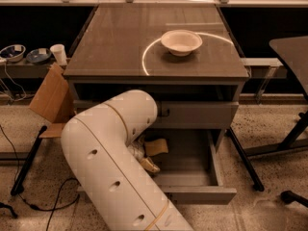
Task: Pick sponge from middle drawer and place on counter
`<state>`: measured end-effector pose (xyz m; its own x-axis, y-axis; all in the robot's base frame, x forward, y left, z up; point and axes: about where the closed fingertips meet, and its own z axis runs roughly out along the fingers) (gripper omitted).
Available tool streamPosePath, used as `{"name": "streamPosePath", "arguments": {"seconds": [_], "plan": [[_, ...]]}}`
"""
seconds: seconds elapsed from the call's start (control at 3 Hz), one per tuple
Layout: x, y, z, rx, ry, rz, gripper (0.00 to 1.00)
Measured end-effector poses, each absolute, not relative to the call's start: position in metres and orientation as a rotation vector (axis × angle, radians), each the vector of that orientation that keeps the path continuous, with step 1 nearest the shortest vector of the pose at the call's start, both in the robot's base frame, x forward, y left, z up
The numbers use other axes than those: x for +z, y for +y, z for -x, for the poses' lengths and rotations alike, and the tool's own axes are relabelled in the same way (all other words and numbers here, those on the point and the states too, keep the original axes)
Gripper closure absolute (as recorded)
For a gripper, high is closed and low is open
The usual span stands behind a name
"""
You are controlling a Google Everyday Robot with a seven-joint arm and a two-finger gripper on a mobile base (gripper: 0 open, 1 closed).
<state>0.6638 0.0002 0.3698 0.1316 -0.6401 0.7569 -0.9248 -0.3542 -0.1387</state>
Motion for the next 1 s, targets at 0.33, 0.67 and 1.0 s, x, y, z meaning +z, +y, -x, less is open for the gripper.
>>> {"name": "streamPosePath", "arguments": {"seconds": [0.33, 0.67, 1.0], "plan": [[0.365, 0.002, -0.671, 1.079, -1.495, -2.051, 0.0], [0.361, 0.001, -0.676, 1.081, -1.48, -2.043, 0.0], [0.355, -0.004, -0.681, 1.088, -1.453, -2.024, 0.04]]}}
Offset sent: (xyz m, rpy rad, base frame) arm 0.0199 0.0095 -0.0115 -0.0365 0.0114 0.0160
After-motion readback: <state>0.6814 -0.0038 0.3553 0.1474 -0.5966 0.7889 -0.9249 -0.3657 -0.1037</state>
